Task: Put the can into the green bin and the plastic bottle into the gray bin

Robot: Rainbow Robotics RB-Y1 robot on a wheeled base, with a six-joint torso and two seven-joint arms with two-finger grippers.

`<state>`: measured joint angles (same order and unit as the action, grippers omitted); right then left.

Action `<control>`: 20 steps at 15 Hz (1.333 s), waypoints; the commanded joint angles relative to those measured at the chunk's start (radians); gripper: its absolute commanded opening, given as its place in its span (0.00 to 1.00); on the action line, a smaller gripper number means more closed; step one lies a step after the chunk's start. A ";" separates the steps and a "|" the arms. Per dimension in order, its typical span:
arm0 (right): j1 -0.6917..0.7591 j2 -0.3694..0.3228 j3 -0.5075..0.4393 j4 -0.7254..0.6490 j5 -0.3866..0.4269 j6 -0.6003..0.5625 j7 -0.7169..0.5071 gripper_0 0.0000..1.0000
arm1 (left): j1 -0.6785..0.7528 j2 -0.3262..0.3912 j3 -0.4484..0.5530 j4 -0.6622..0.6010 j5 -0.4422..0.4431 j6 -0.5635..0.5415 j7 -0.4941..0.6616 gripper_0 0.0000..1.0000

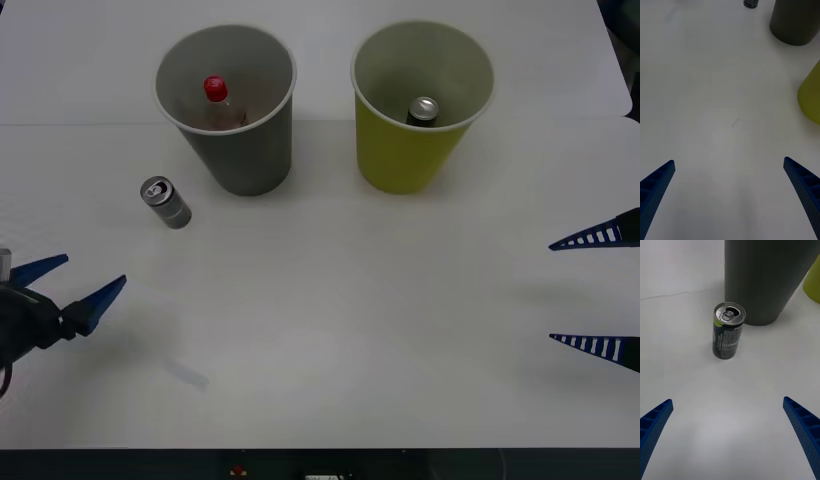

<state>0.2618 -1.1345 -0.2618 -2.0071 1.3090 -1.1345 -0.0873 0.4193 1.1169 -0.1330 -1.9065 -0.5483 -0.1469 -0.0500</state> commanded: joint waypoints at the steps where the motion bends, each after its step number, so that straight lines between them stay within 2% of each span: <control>1: 0.000 0.000 0.000 0.000 0.000 0.000 0.000 1.00 | -0.060 0.000 -0.057 0.000 0.015 0.076 -0.002 1.00; 7: 0.000 0.000 0.000 0.000 0.000 0.000 0.000 1.00 | -0.200 0.000 -0.209 0.001 0.022 0.271 0.022 1.00; 9: 0.000 0.000 0.000 0.000 0.000 0.000 0.000 1.00 | -0.241 0.000 -0.257 0.001 0.005 0.311 0.131 1.00; 11: 0.000 0.000 0.000 0.000 0.000 0.000 0.000 1.00 | -0.289 0.000 -0.319 0.001 -0.140 0.400 0.282 1.00; 14: 0.000 0.000 0.000 0.000 0.000 0.000 0.000 1.00 | -0.353 0.006 -0.451 0.037 -0.519 0.564 0.610 1.00; 15: 0.000 0.000 0.000 0.000 0.000 0.000 0.000 1.00 | -0.382 0.006 -0.494 0.073 -0.611 0.590 0.699 1.00; 17: 0.000 0.000 0.000 0.000 0.000 0.000 0.000 1.00 | -0.430 0.006 -0.562 0.129 -0.725 0.633 0.811 1.00; 20: 0.000 0.000 0.000 0.000 0.000 0.000 0.000 1.00 | -0.496 0.000 -0.645 0.175 -0.777 0.695 0.888 1.00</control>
<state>0.2618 -1.1345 -0.2618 -2.0072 1.3090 -1.1345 -0.0872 -0.0601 1.1198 -0.7579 -1.7431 -1.3169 0.5343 0.8249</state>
